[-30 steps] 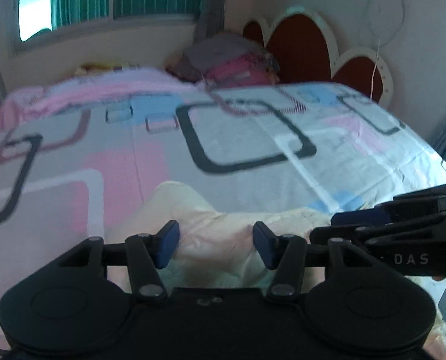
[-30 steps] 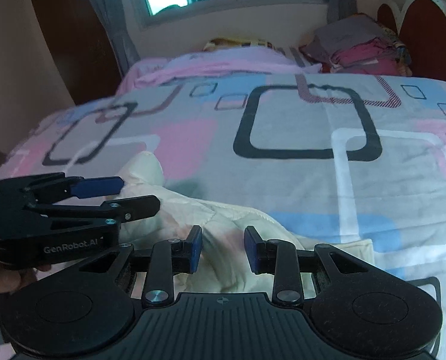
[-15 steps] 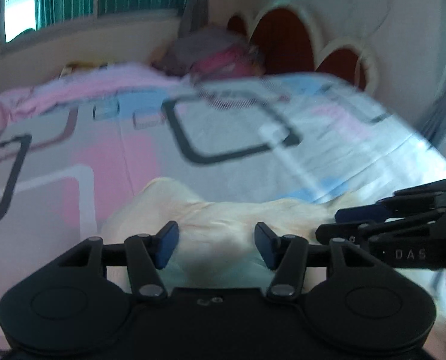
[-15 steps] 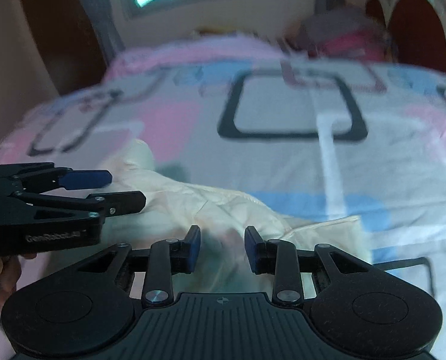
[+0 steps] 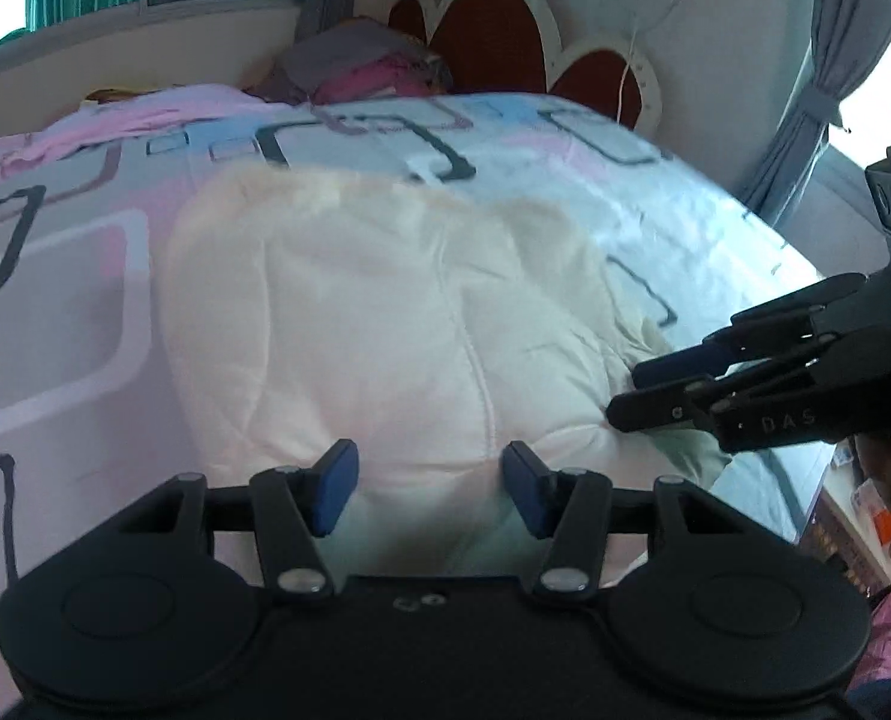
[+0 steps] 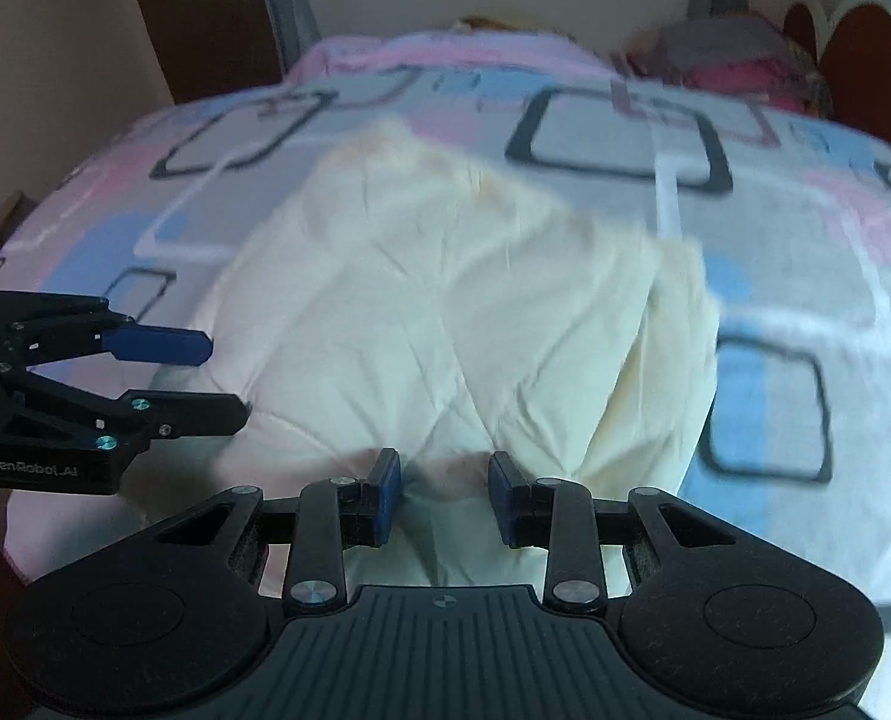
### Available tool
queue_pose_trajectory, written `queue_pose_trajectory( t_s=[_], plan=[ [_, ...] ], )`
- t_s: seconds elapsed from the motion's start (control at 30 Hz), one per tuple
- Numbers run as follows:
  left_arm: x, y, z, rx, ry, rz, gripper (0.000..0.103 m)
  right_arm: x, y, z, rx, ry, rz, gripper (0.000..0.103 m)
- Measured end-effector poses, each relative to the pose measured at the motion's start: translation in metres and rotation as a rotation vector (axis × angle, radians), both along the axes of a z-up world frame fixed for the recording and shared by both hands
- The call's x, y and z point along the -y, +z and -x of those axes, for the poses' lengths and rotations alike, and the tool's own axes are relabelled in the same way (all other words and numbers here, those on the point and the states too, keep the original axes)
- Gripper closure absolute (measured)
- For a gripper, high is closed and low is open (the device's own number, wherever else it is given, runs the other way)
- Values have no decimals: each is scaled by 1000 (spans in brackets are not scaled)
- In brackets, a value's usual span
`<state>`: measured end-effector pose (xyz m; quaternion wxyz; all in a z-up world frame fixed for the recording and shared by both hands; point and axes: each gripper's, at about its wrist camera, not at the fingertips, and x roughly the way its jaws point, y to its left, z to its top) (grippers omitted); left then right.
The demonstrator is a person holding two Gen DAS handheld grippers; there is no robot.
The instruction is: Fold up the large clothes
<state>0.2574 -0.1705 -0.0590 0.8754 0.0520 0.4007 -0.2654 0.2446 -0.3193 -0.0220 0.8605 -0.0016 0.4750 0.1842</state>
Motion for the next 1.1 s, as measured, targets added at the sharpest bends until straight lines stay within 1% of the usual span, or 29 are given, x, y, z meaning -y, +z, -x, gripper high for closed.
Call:
queue_pose_trajectory(
  t_s=[0.03,0.1,0.23,0.3,0.4,0.47,0.53,0.63,0.67,0.73,0.77,0.8,0.83,0.87,0.9,0.93,0.97,1.0,1.07,1.1],
  plan=[
    [1,-3,0,-1,-4,-12,51,1,-5,1,-6,-2,0,71],
    [1,-7,-2,-13,0,-15,51,6,-13,1,-30,-19,-29,71],
    [2,-11,1,-12,2,-31,51,11,-22,3,-45,-21,-41,71],
    [3,-8,3,-11,7,-41,51,10,-14,5,-43,-27,-34,71],
    [2,1,9,-10,17,-35,51,13,8,18,-2,1,-39,71],
    [0,6,16,-5,19,-31,51,16,17,26,4,12,-37,71],
    [-1,5,23,-8,19,-38,50,19,13,31,-15,12,-28,71],
    [-3,-6,26,-38,29,-52,50,21,-7,28,-74,-2,-14,71],
    [-5,-5,26,-42,31,-52,50,23,-6,27,-75,-7,-23,71],
    [-12,5,28,-28,46,-48,49,31,9,27,-27,-29,-60,71],
    [-18,10,27,-14,60,-32,43,38,14,27,-5,-52,-80,70],
    [-26,16,25,6,85,-7,25,47,17,23,9,-87,-97,70],
    [-34,18,22,22,113,16,15,58,18,19,22,-133,-117,47],
    [-42,19,16,31,153,39,5,68,18,16,40,-181,-140,2],
    [-46,18,8,22,186,58,5,82,15,12,71,-241,-187,0],
    [-53,15,-3,-1,212,92,5,90,11,6,48,-270,-236,0],
    [-58,10,-13,-28,229,132,5,100,4,-3,-2,-295,-293,0],
    [-64,2,-25,-77,257,176,5,112,-8,-12,-58,-328,-364,0],
    [-76,-17,-44,-171,294,282,6,128,-28,-25,-122,-368,-463,0],
    [-81,-27,-54,-232,313,344,8,134,-39,-31,-160,-386,-509,0]
  ],
)
